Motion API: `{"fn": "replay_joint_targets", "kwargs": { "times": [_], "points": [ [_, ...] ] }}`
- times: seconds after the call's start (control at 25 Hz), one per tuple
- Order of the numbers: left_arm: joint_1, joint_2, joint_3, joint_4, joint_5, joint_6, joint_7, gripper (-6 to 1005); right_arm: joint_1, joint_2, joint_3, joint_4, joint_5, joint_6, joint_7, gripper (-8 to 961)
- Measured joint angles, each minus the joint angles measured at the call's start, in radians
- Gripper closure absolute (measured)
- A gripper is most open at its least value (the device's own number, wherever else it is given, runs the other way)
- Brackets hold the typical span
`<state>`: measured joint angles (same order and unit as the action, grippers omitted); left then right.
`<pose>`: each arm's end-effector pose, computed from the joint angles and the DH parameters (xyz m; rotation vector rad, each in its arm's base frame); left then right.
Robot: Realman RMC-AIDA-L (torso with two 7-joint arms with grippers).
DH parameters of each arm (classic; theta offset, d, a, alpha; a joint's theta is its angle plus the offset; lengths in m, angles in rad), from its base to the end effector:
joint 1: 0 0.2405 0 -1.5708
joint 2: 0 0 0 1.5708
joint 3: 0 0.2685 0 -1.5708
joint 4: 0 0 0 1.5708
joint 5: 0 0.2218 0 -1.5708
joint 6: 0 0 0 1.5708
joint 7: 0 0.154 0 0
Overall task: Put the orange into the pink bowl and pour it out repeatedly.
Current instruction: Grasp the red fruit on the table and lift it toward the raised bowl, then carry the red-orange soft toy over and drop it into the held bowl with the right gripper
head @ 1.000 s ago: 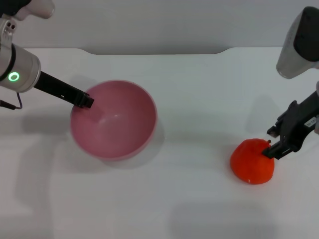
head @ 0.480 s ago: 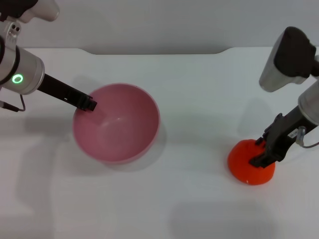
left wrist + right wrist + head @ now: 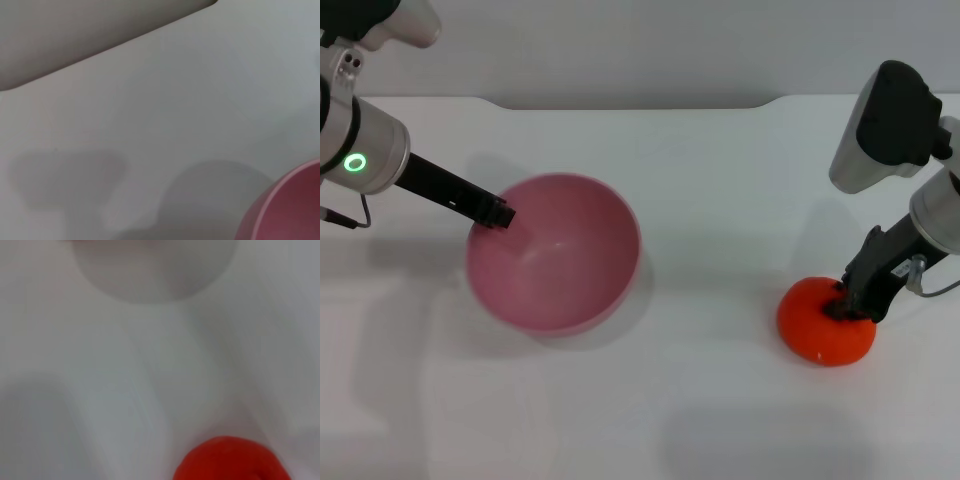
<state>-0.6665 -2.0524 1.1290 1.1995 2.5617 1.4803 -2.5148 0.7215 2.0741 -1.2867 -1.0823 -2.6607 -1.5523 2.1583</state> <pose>-0.2102 0.4102 0.0194 -2.4715 -1.0989 0.2513 0.2158 0.3881 -0.0249 -2.7989 0.5933 -0.7008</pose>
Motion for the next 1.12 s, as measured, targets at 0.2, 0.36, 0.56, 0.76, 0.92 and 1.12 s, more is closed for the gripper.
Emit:
{"fn": "replay_joint_targets", "kwargs": {
  "times": [0.2,0.36,0.56,0.76,0.92,1.12],
  "points": [
    [0.003,0.0,0.0,0.0,0.001,0.0,0.0,953,-0.018,0.001,0.0,-0.048,0.0,0.006,0.008,775],
    [0.004,0.001,0.0,0.001,0.001,0.0,0.0,953,-0.065,0.002,0.0,-0.197,0.005,0.007,0.044,810],
    [-0.003,0.002,0.0,0.01,0.002,0.005,0.001,953,-0.139,0.004,-0.017,-0.508,0.007,0.028,0.131,819],
    [-0.013,0.002,0.009,0.012,0.0,0.008,0.002,953,-0.179,0.013,-0.065,-0.763,0.01,0.095,0.182,821],
    [-0.023,0.0,0.018,0.012,-0.002,0.009,0.002,953,-0.179,0.014,-0.108,-0.828,0.068,0.175,0.192,822],
    [-0.036,-0.003,0.029,0.012,-0.003,0.009,-0.004,953,-0.16,0.015,-0.201,-0.816,0.14,0.29,0.188,815]
  ]
}}
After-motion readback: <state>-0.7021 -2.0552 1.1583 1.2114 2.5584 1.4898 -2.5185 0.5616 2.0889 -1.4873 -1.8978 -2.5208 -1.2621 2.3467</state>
